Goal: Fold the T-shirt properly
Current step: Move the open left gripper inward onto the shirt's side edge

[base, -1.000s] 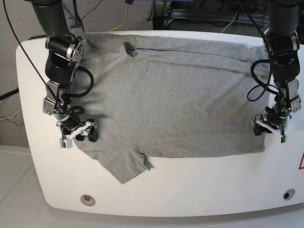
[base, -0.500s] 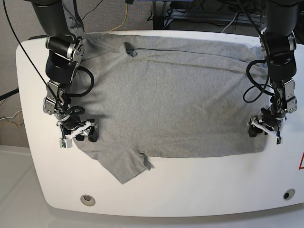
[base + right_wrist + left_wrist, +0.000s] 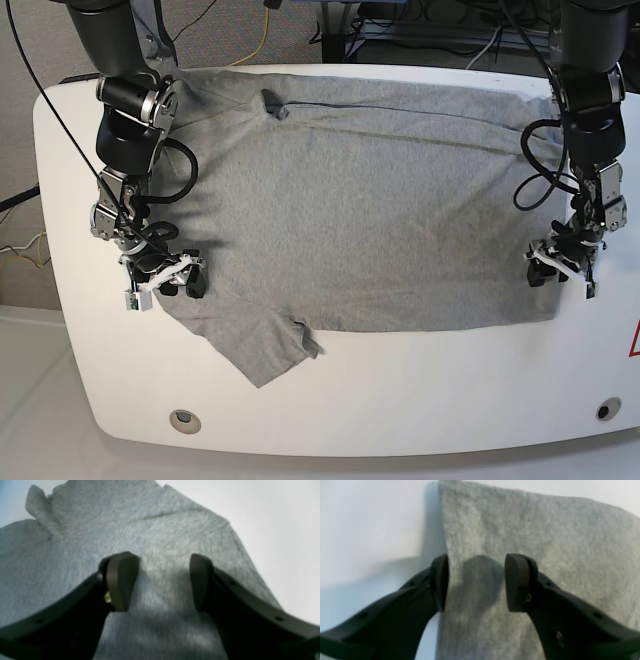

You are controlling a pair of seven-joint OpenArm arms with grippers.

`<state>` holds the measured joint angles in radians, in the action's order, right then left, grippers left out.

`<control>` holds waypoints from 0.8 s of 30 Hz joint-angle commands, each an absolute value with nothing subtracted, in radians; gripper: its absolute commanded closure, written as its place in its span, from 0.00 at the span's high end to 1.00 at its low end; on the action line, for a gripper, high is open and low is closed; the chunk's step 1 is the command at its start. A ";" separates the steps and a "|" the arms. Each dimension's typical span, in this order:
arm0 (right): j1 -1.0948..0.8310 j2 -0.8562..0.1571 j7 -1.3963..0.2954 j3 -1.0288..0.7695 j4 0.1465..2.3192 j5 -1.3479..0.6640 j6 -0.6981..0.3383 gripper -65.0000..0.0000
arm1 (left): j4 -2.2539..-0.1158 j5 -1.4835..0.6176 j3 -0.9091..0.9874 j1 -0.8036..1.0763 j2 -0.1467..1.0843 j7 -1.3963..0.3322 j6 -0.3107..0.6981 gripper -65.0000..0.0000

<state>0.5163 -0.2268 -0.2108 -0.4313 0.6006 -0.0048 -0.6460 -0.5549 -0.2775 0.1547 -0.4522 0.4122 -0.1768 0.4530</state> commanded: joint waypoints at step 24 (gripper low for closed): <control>0.552 -0.233 -0.285 -0.404 0.635 -0.003 -0.663 0.55 | -0.709 -0.341 0.148 -0.414 0.415 -0.221 0.454 0.49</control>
